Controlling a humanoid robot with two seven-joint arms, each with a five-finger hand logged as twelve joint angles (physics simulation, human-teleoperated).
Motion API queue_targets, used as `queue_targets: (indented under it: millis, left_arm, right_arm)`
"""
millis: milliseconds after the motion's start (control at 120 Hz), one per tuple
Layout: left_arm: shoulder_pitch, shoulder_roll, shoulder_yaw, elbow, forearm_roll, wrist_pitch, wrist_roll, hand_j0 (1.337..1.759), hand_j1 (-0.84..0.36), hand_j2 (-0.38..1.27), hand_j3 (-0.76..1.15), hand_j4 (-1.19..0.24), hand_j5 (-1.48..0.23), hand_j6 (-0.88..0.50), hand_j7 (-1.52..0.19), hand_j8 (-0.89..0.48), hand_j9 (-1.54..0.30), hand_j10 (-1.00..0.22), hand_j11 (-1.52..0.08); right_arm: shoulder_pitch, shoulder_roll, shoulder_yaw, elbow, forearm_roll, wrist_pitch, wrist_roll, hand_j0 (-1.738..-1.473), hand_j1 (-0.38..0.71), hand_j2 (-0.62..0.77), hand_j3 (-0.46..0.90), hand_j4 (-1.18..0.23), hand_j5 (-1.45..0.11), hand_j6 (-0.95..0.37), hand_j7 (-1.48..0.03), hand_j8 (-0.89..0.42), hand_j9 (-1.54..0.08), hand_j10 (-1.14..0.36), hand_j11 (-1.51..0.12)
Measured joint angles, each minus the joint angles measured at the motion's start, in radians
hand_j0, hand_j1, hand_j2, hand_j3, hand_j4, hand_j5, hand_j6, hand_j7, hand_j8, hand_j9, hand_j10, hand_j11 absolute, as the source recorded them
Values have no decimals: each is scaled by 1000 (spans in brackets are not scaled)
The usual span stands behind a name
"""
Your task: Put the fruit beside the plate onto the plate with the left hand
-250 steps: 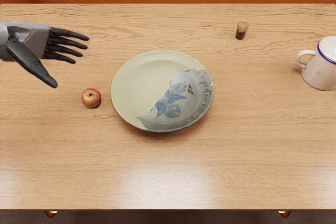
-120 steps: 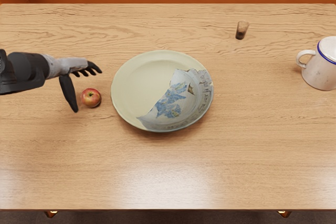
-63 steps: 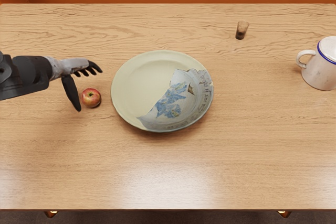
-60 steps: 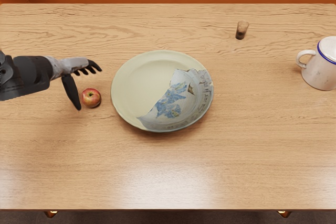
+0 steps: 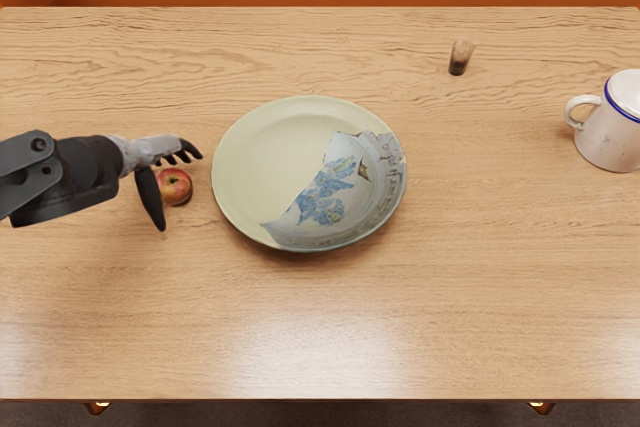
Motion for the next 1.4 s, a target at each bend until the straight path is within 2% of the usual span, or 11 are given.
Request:
queue_targets:
  millis: [317,525,642,867,1400]
  left_arm:
    - [3,-2,6,3,33,35,0,1658,107,44,0,-208,-265,-209,-265,-209,-265,-207,-265]
    - [-2,-18,70,1,75,133,0,1658,110,43,0,-206,-262,-207,-262,-207,-262,-205,-262]
    - [0,-50,82,1,81,146,0,1658,111,43,0,-205,-261,-206,-261,-206,-261,-204,-261]
    - [0,-49,92,1,85,154,0,1658,109,44,0,-207,-264,-208,-263,-208,-263,-206,-263]
    - [-3,-48,102,1,87,194,0,1658,1,62,0,-296,-381,-297,-380,-297,-380,-296,-380]
  right_arm:
    - [0,0,0,0,0,0,0,-1658,-322,-4,0,-22,-29,-22,-29,-22,-29,-22,-29]
    - [0,0,0,0,0,0,0,-1658,-322,-4,0,-22,-29,-22,-29,-22,-29,-22,-29]
    - [0,0,0,0,0,0,0,-1658,-322,-4,0,-22,-29,-22,-29,-22,-29,-22,-29]
    - [0,0,0,0,0,0,0,-1658,-322,-4,0,-22,-29,-22,-29,-22,-29,-22,-29]
    - [0,0,0,0,0,0,0,-1658,-322,-4,0,-22,-29,-22,-29,-22,-29,-22,-29]
